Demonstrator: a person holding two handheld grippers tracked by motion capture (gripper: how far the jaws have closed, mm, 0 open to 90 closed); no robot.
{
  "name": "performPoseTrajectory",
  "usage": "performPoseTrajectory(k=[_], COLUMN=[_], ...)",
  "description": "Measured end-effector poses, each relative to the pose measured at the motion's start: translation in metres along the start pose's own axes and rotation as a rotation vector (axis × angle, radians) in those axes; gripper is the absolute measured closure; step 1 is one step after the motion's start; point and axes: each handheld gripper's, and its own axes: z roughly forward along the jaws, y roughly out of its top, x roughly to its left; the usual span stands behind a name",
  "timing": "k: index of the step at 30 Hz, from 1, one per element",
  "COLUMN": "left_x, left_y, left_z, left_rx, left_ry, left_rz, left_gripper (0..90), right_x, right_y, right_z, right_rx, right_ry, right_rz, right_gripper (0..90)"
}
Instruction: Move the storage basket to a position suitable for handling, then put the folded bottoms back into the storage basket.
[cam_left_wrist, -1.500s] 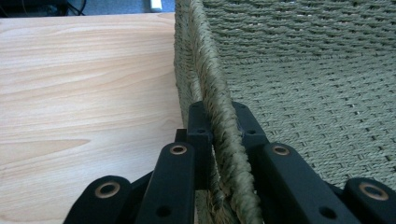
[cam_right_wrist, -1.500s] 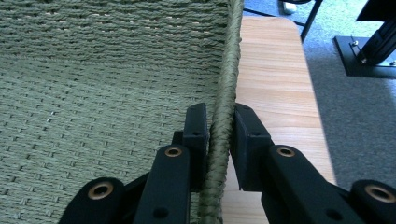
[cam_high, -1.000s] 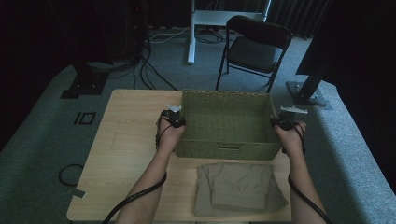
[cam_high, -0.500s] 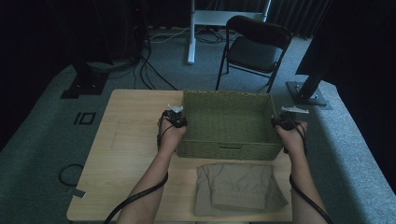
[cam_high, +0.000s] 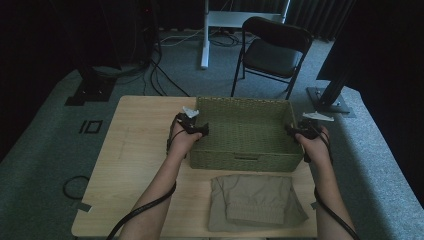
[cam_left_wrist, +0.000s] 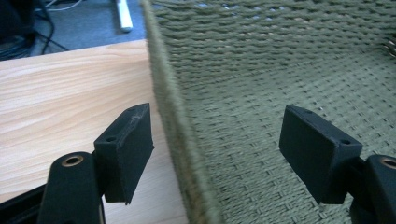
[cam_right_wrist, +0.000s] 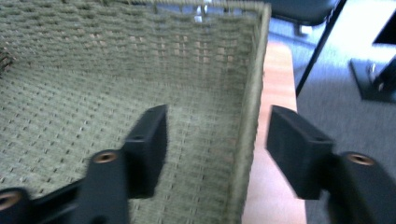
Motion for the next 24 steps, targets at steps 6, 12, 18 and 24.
performPoseTrajectory(k=[6, 12, 18, 24], left_x=[0.004, 0.010, 0.015, 0.017], left_y=[0.006, 0.010, 0.014, 0.013], left_z=[-0.014, -0.030, -0.049, -0.061], left_rx=[-0.043, -0.100, -0.144, -0.153], left_ry=[-0.040, -0.063, -0.098, -0.122], left_rz=[0.046, 0.049, 0.050, 0.040], left_gripper=[18.9, 18.8, 18.8, 18.8], right_x=[0.003, 0.006, 0.007, 0.013], right_y=[0.003, 0.005, 0.006, 0.002], right_z=[-0.004, -0.014, -0.027, -0.040], right_rx=[-0.041, -0.066, -0.066, -0.066], right_ry=[0.016, 0.050, 0.042, 0.067], right_rz=[-0.040, -0.038, -0.072, -0.089], right_gripper=[18.7, 14.6, 14.7, 14.8])
